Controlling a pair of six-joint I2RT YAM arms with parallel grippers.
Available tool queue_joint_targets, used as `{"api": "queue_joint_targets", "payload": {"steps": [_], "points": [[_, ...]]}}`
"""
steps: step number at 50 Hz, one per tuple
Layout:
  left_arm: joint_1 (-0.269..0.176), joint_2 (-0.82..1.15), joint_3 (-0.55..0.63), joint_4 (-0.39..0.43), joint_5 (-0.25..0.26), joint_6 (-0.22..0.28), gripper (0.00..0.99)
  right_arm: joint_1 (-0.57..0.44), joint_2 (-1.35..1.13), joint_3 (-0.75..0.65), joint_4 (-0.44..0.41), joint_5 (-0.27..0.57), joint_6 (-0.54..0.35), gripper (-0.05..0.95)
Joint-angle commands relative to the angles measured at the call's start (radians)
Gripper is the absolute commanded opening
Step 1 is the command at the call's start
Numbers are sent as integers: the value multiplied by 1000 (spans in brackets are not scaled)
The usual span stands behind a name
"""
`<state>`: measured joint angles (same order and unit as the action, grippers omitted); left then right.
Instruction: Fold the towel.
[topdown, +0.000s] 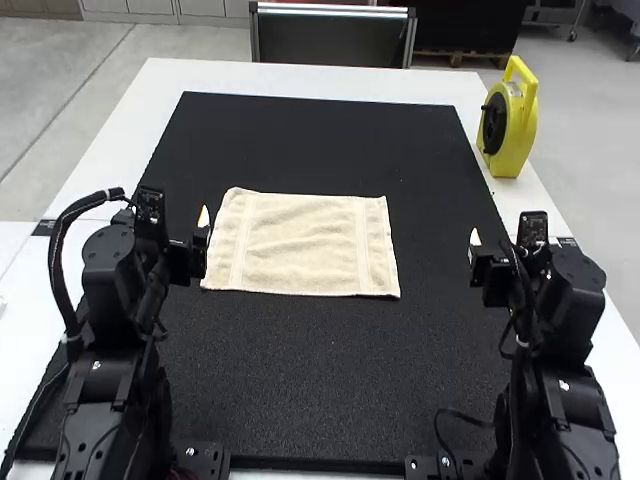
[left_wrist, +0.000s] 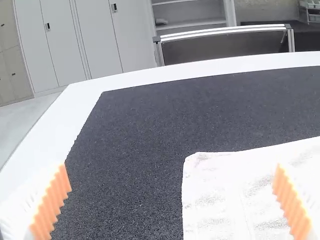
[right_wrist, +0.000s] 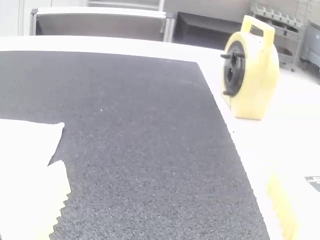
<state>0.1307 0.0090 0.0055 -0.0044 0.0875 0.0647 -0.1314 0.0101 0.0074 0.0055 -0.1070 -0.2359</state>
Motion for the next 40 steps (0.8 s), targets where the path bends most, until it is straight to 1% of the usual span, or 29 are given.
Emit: {"api": "queue_joint_targets", "payload": {"steps": [1,22,27,29,32,36,40], "points": [[0,-10,-4,4,15,-9,959,-7,-7,-7,-16,-2,12,910],[-2,-10,-4,6,15,-9,959,-7,-7,-7,-16,-3,15,910],[0,-10,-4,12,15,-6,959,-7,-7,-7,-18,-3,14,910],[3,-10,-4,15,15,3,959,-7,-7,-7,-12,-3,14,910],[6,-10,-4,27,15,32,959,-7,-7,-7,-1,-3,10,910],[4,-10,-4,46,15,34,959,-7,-7,-7,13,-3,12,910],[1,-10,-4,92,15,32,959,-7,-7,-7,34,-3,12,910]]}}
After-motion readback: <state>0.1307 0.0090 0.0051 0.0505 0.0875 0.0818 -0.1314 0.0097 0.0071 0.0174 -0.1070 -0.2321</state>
